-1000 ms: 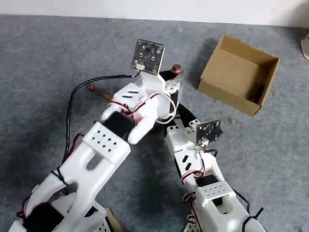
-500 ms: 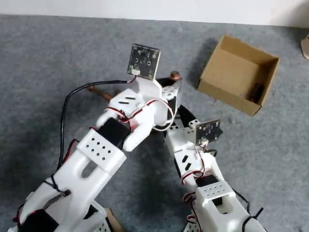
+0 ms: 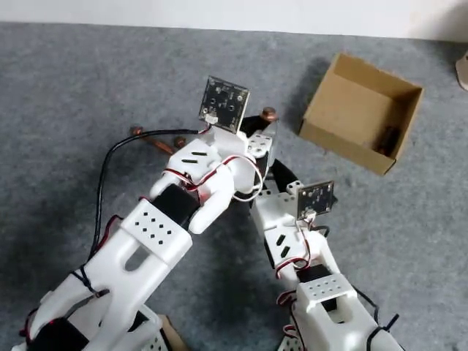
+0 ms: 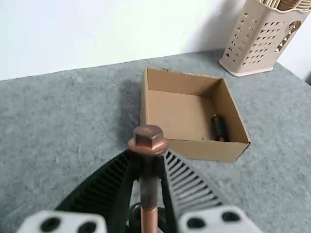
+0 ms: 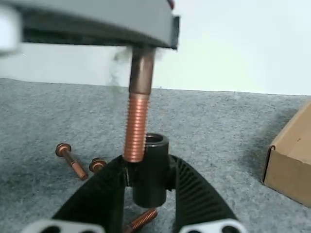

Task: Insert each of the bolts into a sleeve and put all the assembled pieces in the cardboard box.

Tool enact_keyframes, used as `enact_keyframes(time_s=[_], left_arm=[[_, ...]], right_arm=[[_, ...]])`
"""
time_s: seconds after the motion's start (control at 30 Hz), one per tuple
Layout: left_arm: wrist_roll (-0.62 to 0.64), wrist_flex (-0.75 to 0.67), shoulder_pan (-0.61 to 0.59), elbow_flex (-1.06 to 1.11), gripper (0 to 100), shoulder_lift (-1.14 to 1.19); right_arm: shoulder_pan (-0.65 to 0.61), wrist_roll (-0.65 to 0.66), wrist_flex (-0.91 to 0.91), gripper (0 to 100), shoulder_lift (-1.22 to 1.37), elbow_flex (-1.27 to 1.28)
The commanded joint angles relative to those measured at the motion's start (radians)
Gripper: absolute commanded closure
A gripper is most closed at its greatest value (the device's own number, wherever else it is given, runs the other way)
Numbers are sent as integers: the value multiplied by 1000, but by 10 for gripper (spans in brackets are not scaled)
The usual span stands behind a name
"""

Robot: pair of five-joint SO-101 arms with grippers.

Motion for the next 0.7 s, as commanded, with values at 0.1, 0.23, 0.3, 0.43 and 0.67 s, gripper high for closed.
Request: enact_keyframes(time_s=[0.1,0.23,0.3,0.43,0.67], left_arm=[[-12,-35,-16,-61,995,-44],[-12,-38,-16,-67,995,-44],[-12,-38,-16,-67,995,-45],[-12,-40,-15,-67,995,-44],[-12,-68,-15,-76,995,-42]], right_arm=[[-8,-12,-27,994,-35,56],[-8,-12,-27,994,-35,56],[-8,-12,-27,994,-35,56],[-8,-12,-27,994,-35,56],[-10,-12,-27,994,-35,56]])
